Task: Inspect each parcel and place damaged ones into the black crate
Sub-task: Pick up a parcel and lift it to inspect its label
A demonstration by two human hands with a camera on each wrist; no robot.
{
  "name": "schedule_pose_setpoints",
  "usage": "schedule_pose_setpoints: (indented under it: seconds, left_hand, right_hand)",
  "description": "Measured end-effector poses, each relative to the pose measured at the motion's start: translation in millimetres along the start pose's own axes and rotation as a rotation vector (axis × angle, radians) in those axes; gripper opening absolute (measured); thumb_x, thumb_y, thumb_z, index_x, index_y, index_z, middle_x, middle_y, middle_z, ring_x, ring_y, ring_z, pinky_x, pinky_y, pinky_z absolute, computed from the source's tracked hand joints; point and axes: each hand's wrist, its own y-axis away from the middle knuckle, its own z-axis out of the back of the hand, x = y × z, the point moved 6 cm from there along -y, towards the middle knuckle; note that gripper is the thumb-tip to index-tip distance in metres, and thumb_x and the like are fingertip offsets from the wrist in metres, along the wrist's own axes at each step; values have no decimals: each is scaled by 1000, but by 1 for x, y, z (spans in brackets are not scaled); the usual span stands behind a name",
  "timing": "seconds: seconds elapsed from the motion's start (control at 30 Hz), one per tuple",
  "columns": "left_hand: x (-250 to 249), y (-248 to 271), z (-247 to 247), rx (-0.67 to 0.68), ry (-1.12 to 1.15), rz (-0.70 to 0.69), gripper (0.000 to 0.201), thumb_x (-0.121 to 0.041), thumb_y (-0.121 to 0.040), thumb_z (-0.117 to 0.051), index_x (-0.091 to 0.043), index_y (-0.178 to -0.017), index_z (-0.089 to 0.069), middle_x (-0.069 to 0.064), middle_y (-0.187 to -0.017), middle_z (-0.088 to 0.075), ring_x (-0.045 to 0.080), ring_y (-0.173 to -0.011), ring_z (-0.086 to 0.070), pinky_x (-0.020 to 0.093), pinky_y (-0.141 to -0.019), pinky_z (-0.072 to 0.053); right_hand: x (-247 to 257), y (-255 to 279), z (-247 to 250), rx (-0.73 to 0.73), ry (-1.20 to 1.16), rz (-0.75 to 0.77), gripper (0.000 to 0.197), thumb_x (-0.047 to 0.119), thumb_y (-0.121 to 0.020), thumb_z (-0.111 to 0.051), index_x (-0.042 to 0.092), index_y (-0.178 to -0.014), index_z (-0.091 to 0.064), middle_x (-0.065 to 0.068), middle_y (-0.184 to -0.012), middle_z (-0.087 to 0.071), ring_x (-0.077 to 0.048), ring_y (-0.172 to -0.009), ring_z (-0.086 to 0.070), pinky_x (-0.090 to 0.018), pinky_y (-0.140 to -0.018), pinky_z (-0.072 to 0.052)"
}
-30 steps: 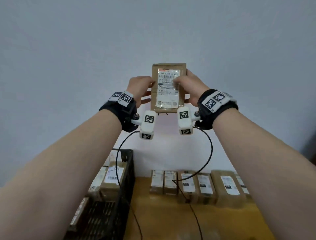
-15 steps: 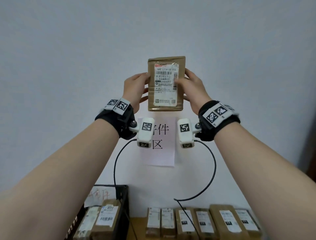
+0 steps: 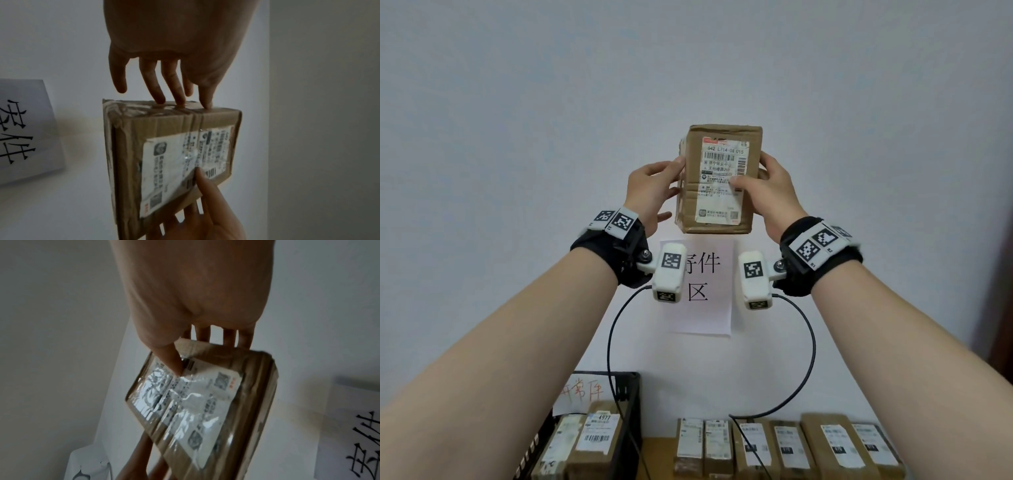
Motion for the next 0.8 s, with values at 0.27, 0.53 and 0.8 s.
schedule_pose_setpoints:
  seconds: [0.27,0.53,0.8]
  left_hand:
    - [4,5,-9,157,27,-13,51,-48,-88,-77,-18,-128,-65,-7,-101,-75,16,-98,-70,33,-70,-59]
    - [0,2,-15,86,79,-134,29,-32,-86,-84,-20,-107,-68,-4,-104,-79,15,-93,-77,32,-66,-60]
    - [0,6,-26,75,101,-136,29,-30,-87,-84,-20,-108,-68,-4,-103,-80,15,-92,-77,31,-66,-60]
  right_hand:
    - [-10,4,9,-201,-25,72,41,9,-90,-73,24,-120,-49,3,-123,-66,-9,-106,-68,-35,-90,-59]
    - [-5,5,6,-92,-59,-19,25,15,-100,-59,16,-120,-74,-11,-112,-76,-22,-89,-71,-46,-84,-61]
    - [-8,5,12,-88,-91,-60,25,17,-99,-58,19,-119,-73,-9,-114,-76,-30,-102,-73,-48,-91,-59]
